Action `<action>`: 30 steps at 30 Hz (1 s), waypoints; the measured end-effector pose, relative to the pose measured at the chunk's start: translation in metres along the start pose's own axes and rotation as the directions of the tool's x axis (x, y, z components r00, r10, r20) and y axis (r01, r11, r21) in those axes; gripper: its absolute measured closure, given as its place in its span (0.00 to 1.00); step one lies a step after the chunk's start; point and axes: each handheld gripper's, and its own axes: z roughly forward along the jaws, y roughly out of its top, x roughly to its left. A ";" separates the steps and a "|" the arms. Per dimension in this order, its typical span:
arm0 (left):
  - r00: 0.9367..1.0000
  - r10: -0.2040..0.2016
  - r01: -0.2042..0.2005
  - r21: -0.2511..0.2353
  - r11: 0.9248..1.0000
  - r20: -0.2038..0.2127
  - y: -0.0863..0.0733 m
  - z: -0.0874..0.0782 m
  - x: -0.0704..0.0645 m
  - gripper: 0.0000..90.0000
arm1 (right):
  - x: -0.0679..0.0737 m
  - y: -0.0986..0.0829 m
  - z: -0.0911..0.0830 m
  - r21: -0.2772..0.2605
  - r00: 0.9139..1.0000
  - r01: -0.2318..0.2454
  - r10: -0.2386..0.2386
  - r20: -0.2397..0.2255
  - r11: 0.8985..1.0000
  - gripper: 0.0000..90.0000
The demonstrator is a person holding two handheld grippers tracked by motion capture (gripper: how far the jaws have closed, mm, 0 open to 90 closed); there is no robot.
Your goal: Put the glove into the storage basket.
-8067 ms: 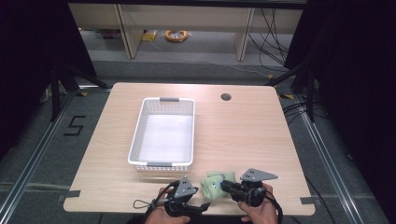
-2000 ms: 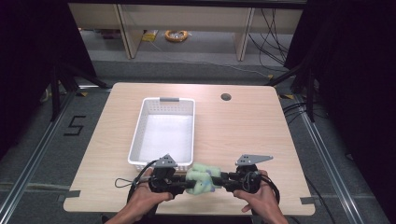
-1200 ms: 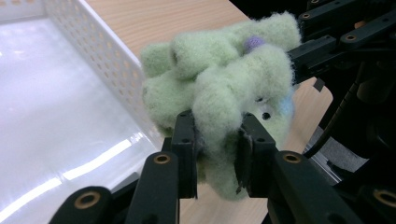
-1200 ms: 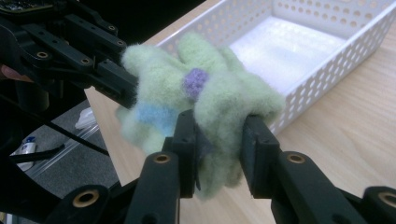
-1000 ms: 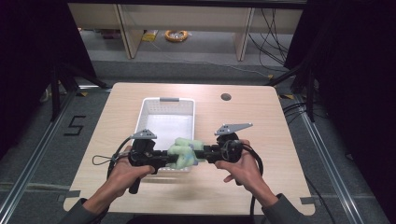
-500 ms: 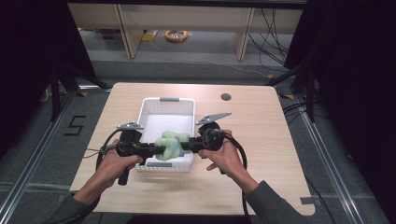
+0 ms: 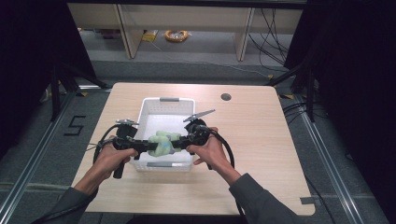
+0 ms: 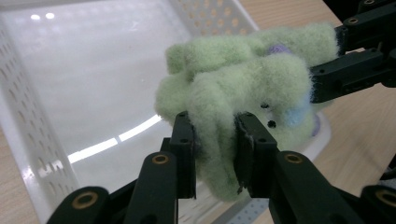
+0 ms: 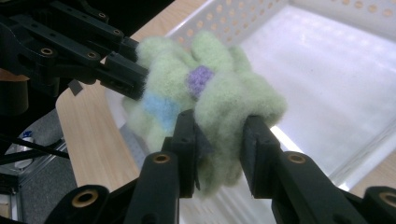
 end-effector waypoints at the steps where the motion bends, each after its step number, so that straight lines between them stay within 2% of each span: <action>1: 1.000 0.011 -0.011 0.012 1.000 -0.003 -0.001 0.002 0.003 0.78 | -0.002 0.000 0.003 0.005 1.000 0.003 -0.003 -0.001 1.000 0.78; 4: 1.000 0.001 -0.001 0.027 1.000 -0.006 -0.003 0.006 0.007 0.78 | -0.003 0.000 0.009 0.020 1.000 -0.002 0.002 0.005 1.000 0.78; 5: 1.000 -0.017 0.017 0.020 1.000 -0.010 -0.004 0.009 0.009 0.78 | -0.005 -0.001 0.014 0.033 1.000 -0.006 0.005 0.010 0.999 0.78; 10: 1.000 -0.006 0.008 0.055 0.998 -0.028 -0.006 0.014 0.014 0.78 | -0.007 -0.001 0.025 0.063 1.000 -0.020 0.019 0.016 0.998 0.77; 15: 0.999 0.000 0.003 0.076 0.997 -0.039 -0.007 0.019 0.017 0.78 | -0.009 -0.002 0.031 0.083 1.000 -0.012 0.011 0.022 0.996 0.77; 16: 0.999 0.003 0.001 0.086 0.996 -0.041 -0.008 0.020 0.018 0.78 | -0.009 -0.002 0.033 0.094 1.000 -0.017 0.015 0.028 0.995 0.77; 17: 0.999 0.005 -0.001 0.085 0.996 -0.041 -0.008 0.022 0.018 0.77 | -0.008 -0.002 0.033 0.120 0.998 -0.058 0.053 0.039 0.991 0.77; 18: 0.999 0.002 0.002 0.088 0.996 -0.043 -0.008 0.022 0.018 0.77 | -0.009 -0.002 0.034 0.113 0.999 -0.034 0.030 0.040 0.993 0.76; 20: 0.999 -0.002 0.006 0.082 0.997 -0.042 -0.008 0.024 0.018 0.78 | -0.010 -0.002 0.036 0.126 0.999 -0.035 0.030 0.040 0.991 0.76; 21: 0.998 0.010 -0.005 0.101 0.995 -0.055 -0.007 0.026 0.018 0.78 | -0.010 -0.002 0.037 0.153 0.997 -0.063 0.055 0.055 0.986 0.76; 22: 0.998 0.010 -0.005 0.101 0.995 -0.055 -0.007 0.026 0.018 0.78 | -0.012 -0.003 0.039 0.142 0.998 -0.036 0.030 0.047 0.989 0.76; 23: 0.998 0.025 -0.018 0.119 0.993 -0.054 -0.006 0.027 0.018 0.78 | -0.012 -0.003 0.040 0.151 0.998 -0.039 0.032 0.051 0.988 0.76; 25: 0.998 0.030 -0.021 0.128 0.992 -0.064 -0.007 0.029 0.017 0.78 | -0.012 -0.003 0.042 0.156 0.998 -0.050 0.042 0.054 0.987 0.76; 30: 0.997 0.036 -0.024 0.150 0.988 -0.075 -0.007 0.034 0.017 0.75 | -0.013 -0.003 0.045 0.174 0.998 -0.034 0.024 0.061 0.984 0.76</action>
